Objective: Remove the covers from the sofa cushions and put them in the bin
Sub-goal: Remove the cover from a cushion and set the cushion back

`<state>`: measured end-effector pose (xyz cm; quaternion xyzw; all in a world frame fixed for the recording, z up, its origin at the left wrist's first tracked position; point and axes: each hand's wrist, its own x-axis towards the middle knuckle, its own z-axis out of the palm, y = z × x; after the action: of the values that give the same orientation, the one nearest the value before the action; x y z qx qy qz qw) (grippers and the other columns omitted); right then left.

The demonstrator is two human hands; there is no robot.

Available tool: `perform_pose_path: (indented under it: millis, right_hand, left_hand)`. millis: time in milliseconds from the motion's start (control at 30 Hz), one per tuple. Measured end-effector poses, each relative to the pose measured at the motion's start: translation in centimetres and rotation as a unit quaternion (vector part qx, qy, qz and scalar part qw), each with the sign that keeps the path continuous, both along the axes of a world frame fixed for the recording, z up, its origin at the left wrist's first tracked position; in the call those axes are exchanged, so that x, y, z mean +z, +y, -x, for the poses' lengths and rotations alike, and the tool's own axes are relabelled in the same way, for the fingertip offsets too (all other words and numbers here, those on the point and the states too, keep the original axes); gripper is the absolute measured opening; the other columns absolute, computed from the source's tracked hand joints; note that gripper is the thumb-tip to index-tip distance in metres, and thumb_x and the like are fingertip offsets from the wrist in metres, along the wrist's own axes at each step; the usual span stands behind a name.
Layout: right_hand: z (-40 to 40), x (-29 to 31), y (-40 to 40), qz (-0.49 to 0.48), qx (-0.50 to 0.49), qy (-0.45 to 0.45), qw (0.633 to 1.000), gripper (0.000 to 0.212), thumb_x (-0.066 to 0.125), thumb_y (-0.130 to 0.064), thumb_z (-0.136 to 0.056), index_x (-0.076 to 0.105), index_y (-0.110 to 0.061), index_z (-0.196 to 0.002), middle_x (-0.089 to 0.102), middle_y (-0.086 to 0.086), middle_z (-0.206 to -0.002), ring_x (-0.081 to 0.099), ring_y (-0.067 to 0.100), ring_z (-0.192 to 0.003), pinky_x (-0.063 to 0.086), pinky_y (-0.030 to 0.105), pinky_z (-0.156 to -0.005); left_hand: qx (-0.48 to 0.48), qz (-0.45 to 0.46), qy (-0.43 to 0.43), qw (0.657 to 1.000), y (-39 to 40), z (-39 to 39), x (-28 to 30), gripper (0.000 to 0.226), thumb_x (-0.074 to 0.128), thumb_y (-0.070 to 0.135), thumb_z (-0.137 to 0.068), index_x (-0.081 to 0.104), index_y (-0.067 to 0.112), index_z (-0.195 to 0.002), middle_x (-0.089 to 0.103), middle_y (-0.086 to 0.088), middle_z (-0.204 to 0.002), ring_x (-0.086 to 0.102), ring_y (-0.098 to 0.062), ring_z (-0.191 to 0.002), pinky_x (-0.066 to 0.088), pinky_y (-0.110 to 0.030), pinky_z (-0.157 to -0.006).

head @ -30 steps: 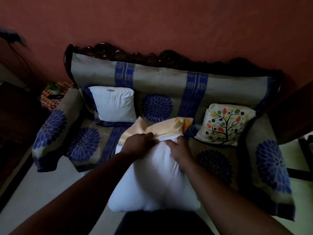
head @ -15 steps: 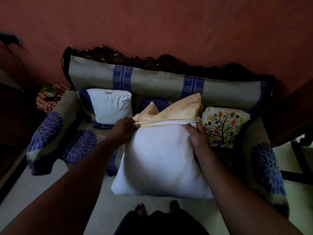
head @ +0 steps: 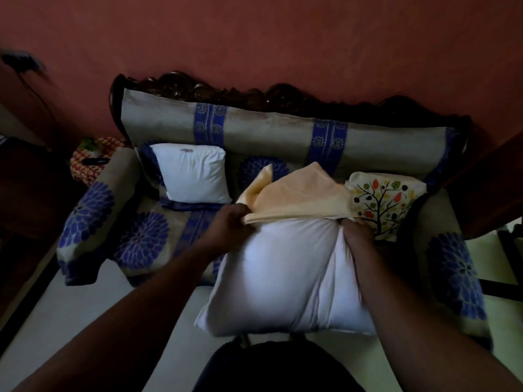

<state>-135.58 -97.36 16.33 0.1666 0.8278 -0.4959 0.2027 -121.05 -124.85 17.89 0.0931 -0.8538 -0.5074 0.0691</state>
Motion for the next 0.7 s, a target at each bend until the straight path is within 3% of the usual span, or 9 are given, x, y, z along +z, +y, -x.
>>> perform_pose_path:
  millis: [67,133,200,300,400,467,567,600,700]
  right_hand:
    - [-0.8,0.4,-0.6,0.022,0.084,-0.039,0.995,0.043,0.060,-0.036,-0.098,0.061,-0.008,-0.130,0.063,0.015,-0.133,0.061,0.031,-0.120,0.049,0.034,-0.097]
    - [-1.6,0.5,-1.7,0.015,0.150,-0.049,0.987,0.057,0.057,-0.050,-0.097,0.052,-0.014,-0.141,0.058,0.010,-0.140,0.057,0.030,-0.125,0.047,0.036,-0.100]
    - [-2.5,0.3,-2.7,-0.100,0.237,-0.041,0.966,0.071,0.047,-0.064,-0.095,0.041,-0.019,-0.150,0.049,0.010,-0.148,0.049,0.033,-0.132,0.042,0.038,-0.104]
    - [-3.6,1.0,-3.6,-0.301,0.277,0.049,0.911,0.067,0.041,-0.069,-0.093,0.057,-0.018,-0.133,0.060,0.015,-0.135,0.058,0.038,-0.120,0.048,0.043,-0.099]
    - [-4.5,2.2,-4.2,-0.337,0.244,0.172,0.893,0.066,0.045,-0.074,-0.088,0.062,-0.018,-0.119,0.066,0.011,-0.120,0.063,0.036,-0.109,0.052,0.043,-0.088]
    - [-4.4,2.3,-4.2,-0.305,0.221,0.253,0.891,0.067,0.051,-0.074,-0.085,0.062,-0.016,-0.117,0.066,0.010,-0.118,0.063,0.035,-0.108,0.052,0.041,-0.085]
    - [-3.6,2.2,-4.3,-0.143,0.171,0.260,0.939,0.057,0.065,-0.061,-0.087,0.061,-0.009,-0.110,0.066,0.015,-0.113,0.060,0.034,-0.106,0.046,0.037,-0.080]
    - [-3.3,2.3,-4.4,-0.102,0.156,0.237,0.953,0.048,0.067,-0.054,-0.089,0.061,-0.008,-0.101,0.066,0.016,-0.107,0.061,0.034,-0.101,0.042,0.035,-0.075]
    - [-1.9,2.2,-4.6,-0.074,0.104,0.199,0.972,0.033,0.068,-0.042,-0.090,0.062,-0.010,-0.087,0.068,0.015,-0.095,0.063,0.036,-0.092,0.044,0.036,-0.070]
  left_hand:
    - [0.160,0.042,0.023,0.986,-0.6,0.0,-1.0,0.010,0.067,0.017,-0.071,0.060,0.015,-0.065,0.058,0.000,-0.063,0.051,-0.006,-0.064,0.039,-0.028,-0.058]
    - [0.268,0.044,0.030,0.962,-0.9,-0.1,-1.1,0.012,0.065,0.009,-0.072,0.058,0.011,-0.063,0.057,-0.004,-0.061,0.050,-0.008,-0.064,0.035,-0.022,-0.055]
    - [0.327,-0.004,0.029,0.944,-0.6,-0.2,-0.7,0.011,0.061,-0.005,-0.074,0.056,-0.002,-0.064,0.056,-0.008,-0.062,0.048,-0.008,-0.064,0.032,-0.018,-0.051]
    - [0.396,-0.141,0.013,0.907,-0.3,0.3,-0.7,0.013,0.056,-0.004,-0.077,0.048,-0.007,-0.067,0.049,-0.005,-0.064,0.042,-0.006,-0.062,0.033,-0.026,-0.053]
    - [0.434,-0.224,0.022,0.873,0.0,0.4,-0.1,0.020,0.057,0.003,-0.082,0.048,0.009,-0.066,0.048,-0.006,-0.069,0.042,-0.007,-0.067,0.034,-0.029,-0.062]
    - [0.439,-0.247,0.003,0.864,-0.8,0.4,-0.9,0.016,0.061,0.020,-0.081,0.053,0.007,-0.075,0.053,-0.009,-0.077,0.048,-0.013,-0.075,0.038,-0.032,-0.066]
    - [0.407,-0.316,-0.130,0.847,-3.0,0.8,-5.9,0.070,0.062,0.073,-0.079,0.061,0.015,-0.117,0.061,-0.007,-0.117,0.059,-0.023,-0.104,0.050,-0.039,-0.089]
    - [0.379,-0.337,-0.155,0.847,-3.2,0.9,-6.4,0.070,0.057,0.075,-0.082,0.060,0.021,-0.126,0.061,-0.006,-0.124,0.060,-0.025,-0.107,0.051,-0.043,-0.091]
    - [0.285,-0.302,-0.164,0.895,-0.7,0.7,-2.2,0.041,0.049,0.039,-0.101,0.059,0.014,-0.132,0.064,-0.010,-0.128,0.063,-0.026,-0.110,0.052,-0.040,-0.095]
